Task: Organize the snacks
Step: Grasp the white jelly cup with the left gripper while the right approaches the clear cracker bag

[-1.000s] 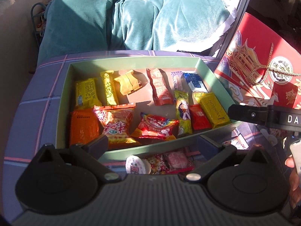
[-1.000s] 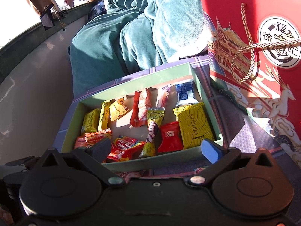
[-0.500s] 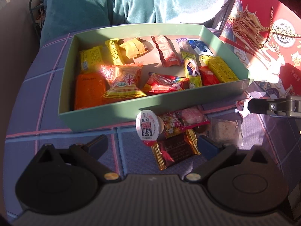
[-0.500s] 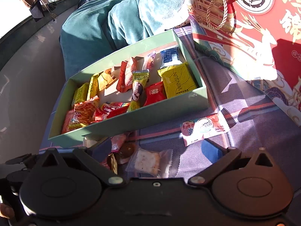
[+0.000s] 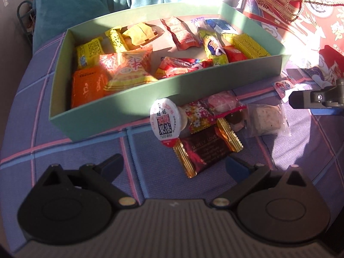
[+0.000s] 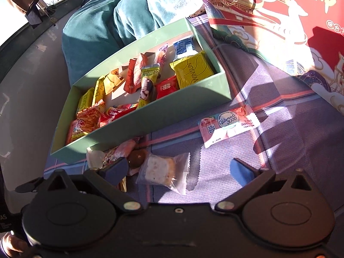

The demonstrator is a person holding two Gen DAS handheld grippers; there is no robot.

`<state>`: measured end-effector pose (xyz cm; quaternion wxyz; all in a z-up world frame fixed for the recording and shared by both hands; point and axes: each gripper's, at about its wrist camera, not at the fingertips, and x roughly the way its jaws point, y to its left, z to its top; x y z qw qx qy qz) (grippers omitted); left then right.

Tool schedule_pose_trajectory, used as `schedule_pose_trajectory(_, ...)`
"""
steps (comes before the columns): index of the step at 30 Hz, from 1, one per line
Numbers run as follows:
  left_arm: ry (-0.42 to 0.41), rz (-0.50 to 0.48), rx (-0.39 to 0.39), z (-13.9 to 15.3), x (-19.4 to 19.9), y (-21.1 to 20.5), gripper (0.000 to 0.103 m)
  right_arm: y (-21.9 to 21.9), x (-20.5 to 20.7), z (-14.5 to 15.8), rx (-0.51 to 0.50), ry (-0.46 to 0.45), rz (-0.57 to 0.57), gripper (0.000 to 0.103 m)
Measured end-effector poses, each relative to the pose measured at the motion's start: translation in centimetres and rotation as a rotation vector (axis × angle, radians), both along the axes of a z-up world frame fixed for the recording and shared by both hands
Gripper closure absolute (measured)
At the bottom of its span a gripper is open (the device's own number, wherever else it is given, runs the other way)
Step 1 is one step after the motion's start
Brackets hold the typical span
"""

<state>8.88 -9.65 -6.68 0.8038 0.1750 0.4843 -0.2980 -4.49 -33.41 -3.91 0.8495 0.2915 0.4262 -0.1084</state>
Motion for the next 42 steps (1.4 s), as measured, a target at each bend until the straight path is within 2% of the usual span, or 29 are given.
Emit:
schedule_pose_trajectory(3, 0.014, 0.029, -0.029, 0.0, 0.6, -0.4, 0.000, -0.3, -0.2, -0.1, -0.012, -0.003, -0.019, 0.008)
schedule_pose_trajectory(6, -0.005, 0.085, -0.047, 0.1, 1.4, -0.6, 0.000, -0.4, -0.1, 0.1, -0.037, -0.014, -0.012, 0.023)
schedule_pose_trajectory(8, -0.003, 0.139, -0.060, 0.0, 2.2, -0.5, 0.000, -0.2, 0.3, 0.3, -0.051, -0.024, 0.003, 0.042)
schedule_pose_trajectory(10, 0.005, 0.189, -0.083, 0.0, 3.0, -0.4, 0.000, 0.2, 1.0, 0.2, -0.052, -0.026, 0.030, 0.054)
schedule_pose_trajectory(11, 0.005, 0.211, -0.093, -0.1, 3.4, -0.3, 0.001, 0.4, 1.6, 0.1, -0.052, -0.024, 0.046, 0.055)
schedule_pose_trajectory(12, 0.006, 0.230, -0.100, -0.1, 3.7, -0.3, 0.002, 0.7, 2.0, -0.1, -0.054, -0.021, 0.056, 0.055)
schedule_pose_trajectory(14, 0.012, 0.252, -0.100, -0.3, 4.2, -0.3, 0.016, 1.2, 2.8, -0.4, -0.049, -0.016, 0.081, 0.055)
schedule_pose_trajectory(15, 0.024, 0.259, -0.100, -0.5, 4.5, -0.1, 0.019, 1.5, 3.3, -0.7, -0.038, -0.012, 0.102, 0.055)
schedule_pose_trajectory(18, 0.044, 0.271, -0.104, -0.7, 4.9, 1.1, 0.017, 2.3, 4.0, -1.4, -0.034, 0.015, 0.141, 0.055)
schedule_pose_trajectory(21, 0.015, 0.265, -0.060, -0.8, 4.7, 2.4, 0.015, 3.0, 3.8, -1.6, -0.012, 0.023, 0.182, 0.054)
schedule_pose_trajectory(22, 0.016, 0.263, -0.053, -0.9, 4.7, 2.8, 0.013, 3.2, 3.7, -1.6, -0.009, 0.028, 0.196, 0.052)
schedule_pose_trajectory(23, 0.020, 0.265, -0.051, -1.0, 4.7, 3.3, 0.011, 3.6, 3.6, -1.7, -0.009, 0.031, 0.209, 0.045)
schedule_pose_trajectory(26, 0.023, 0.268, -0.052, -1.0, 4.6, 4.0, 0.011, 5.0, 3.3, -1.9, -0.021, 0.048, 0.258, 0.033)
schedule_pose_trajectory(31, 0.021, 0.266, -0.062, -0.8, 4.9, 3.1, 0.011, 7.1, 3.7, -1.7, -0.155, 0.055, 0.293, 0.032)
schedule_pose_trajectory(36, 0.014, 0.233, -0.074, -0.9, 5.0, 0.9, 0.011, 7.7, 4.1, -1.3, -0.210, 0.047, 0.319, 0.033)
schedule_pose_trajectory(37, 0.012, 0.231, -0.080, -1.0, 4.9, 0.6, 0.016, 7.8, 4.1, -1.3, -0.217, 0.047, 0.326, 0.033)
schedule_pose_trajectory(38, 0.009, 0.225, -0.088, -1.0, 4.9, 0.4, 0.036, 7.7, 3.9, -1.2, -0.224, 0.046, 0.332, 0.033)
schedule_pose_trajectory(39, -0.021, 0.228, -0.074, -0.9, 4.6, 0.2, 0.046, 7.7, 3.8, -1.2, -0.226, 0.044, 0.335, 0.033)
schedule_pose_trajectory(40, -0.026, 0.224, -0.063, -0.9, 4.5, 0.2, 0.060, 7.6, 3.8, -1.2, -0.225, 0.041, 0.336, 0.033)
schedule_pose_trajectory(42, -0.005, 0.206, -0.089, -0.8, 4.5, 0.7, 0.060, 7.2, 3.7, -1.1, -0.222, 0.032, 0.345, 0.033)
